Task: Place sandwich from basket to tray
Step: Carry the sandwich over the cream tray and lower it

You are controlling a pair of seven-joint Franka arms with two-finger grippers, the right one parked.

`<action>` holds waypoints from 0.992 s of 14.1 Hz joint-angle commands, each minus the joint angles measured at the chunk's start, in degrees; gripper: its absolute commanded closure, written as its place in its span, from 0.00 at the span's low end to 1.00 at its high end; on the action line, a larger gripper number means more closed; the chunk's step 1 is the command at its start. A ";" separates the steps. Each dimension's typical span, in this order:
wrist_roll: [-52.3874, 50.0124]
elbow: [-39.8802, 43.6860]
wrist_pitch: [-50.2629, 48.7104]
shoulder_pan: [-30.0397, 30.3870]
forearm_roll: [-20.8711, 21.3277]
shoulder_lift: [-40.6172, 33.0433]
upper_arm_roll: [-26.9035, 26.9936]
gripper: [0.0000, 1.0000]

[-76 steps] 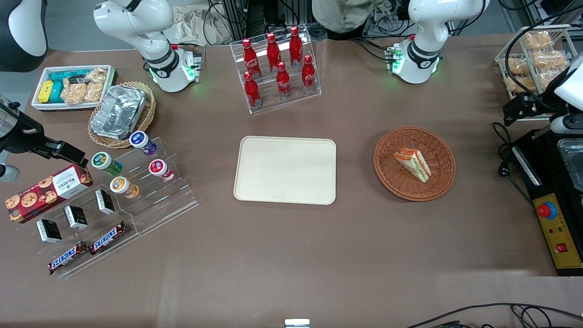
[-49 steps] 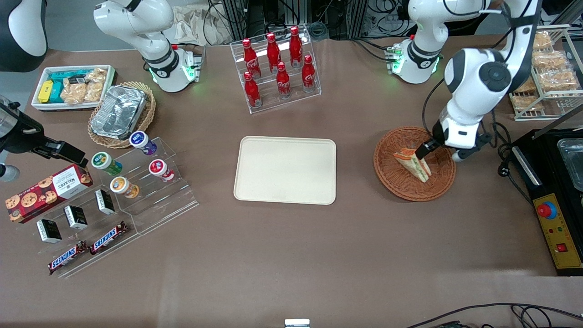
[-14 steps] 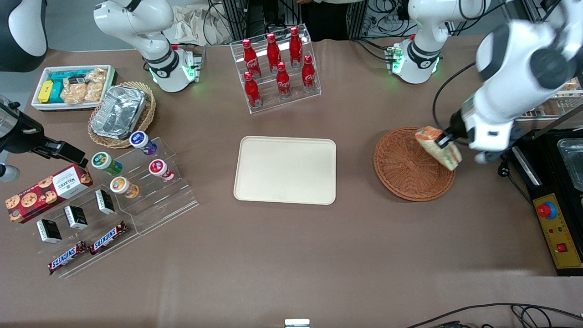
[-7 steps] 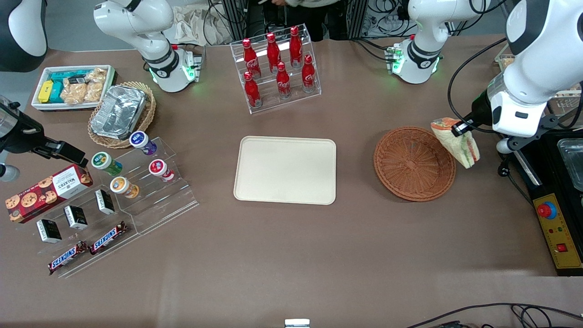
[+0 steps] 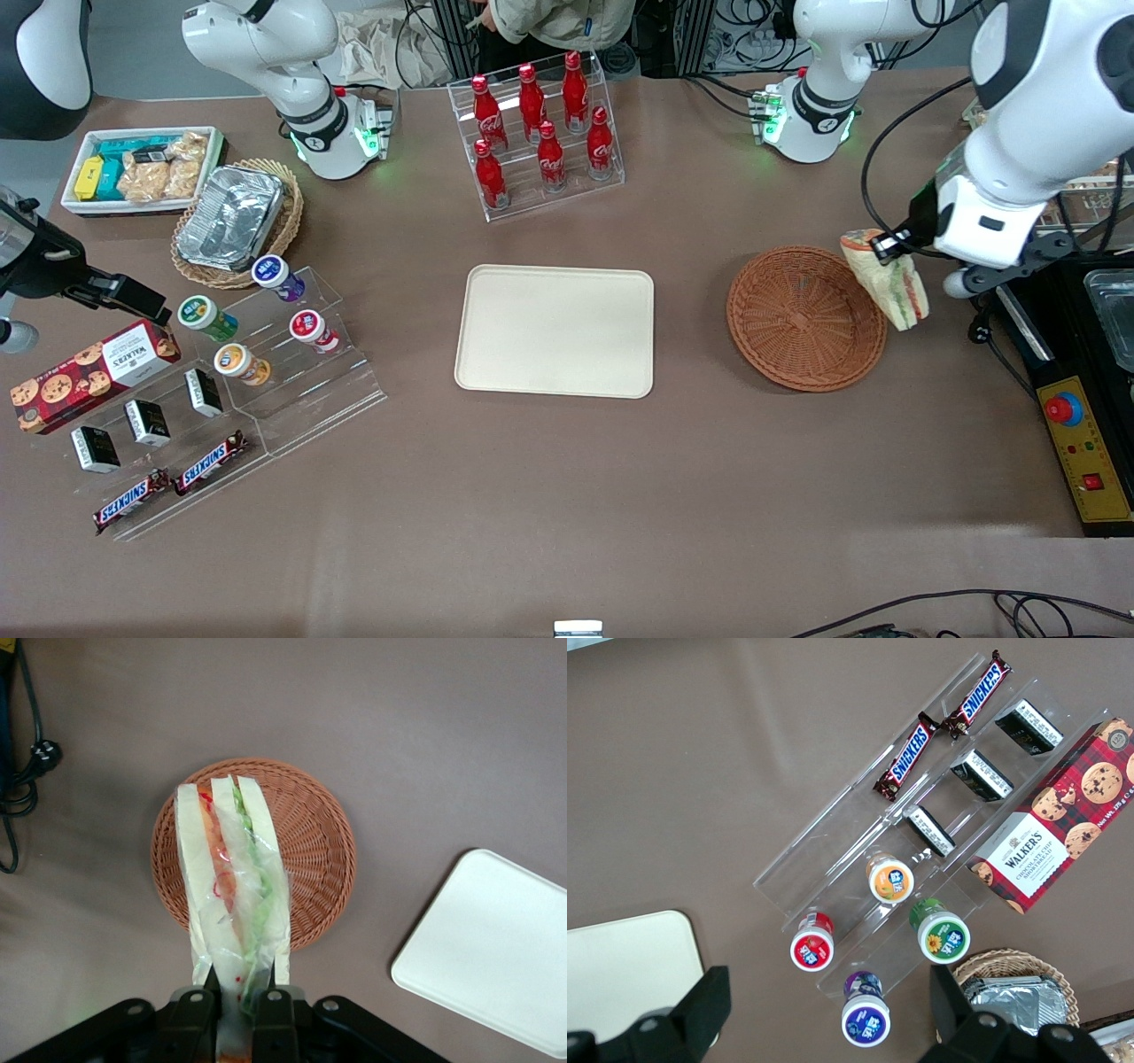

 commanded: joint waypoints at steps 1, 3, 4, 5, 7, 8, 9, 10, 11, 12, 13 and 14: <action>1.31 1.38 -0.72 -2.78 1.11 1.83 -0.50 1.00; 1.13 2.43 -0.55 -4.89 0.76 2.98 -0.68 1.00; 1.66 2.43 -0.37 -6.73 1.02 3.33 -1.46 1.00; 2.10 2.43 0.59 -8.92 1.29 4.29 -1.65 1.00; 2.10 2.26 4.36 -12.79 1.29 7.10 -1.65 1.00; 1.84 2.26 7.16 -14.55 0.94 8.42 -1.65 1.00; 1.75 2.17 9.97 -15.35 0.68 9.56 -1.74 1.00; 1.92 2.08 12.35 -16.49 0.76 11.05 -2.35 1.00; 2.01 2.08 14.20 -17.80 0.85 12.63 -2.79 1.00; 2.19 1.82 15.87 -18.95 0.94 13.87 -2.88 1.00; 2.10 1.64 17.46 -20.27 1.02 15.45 -2.88 1.00; 1.84 1.64 18.95 -21.24 0.76 17.29 -2.88 1.00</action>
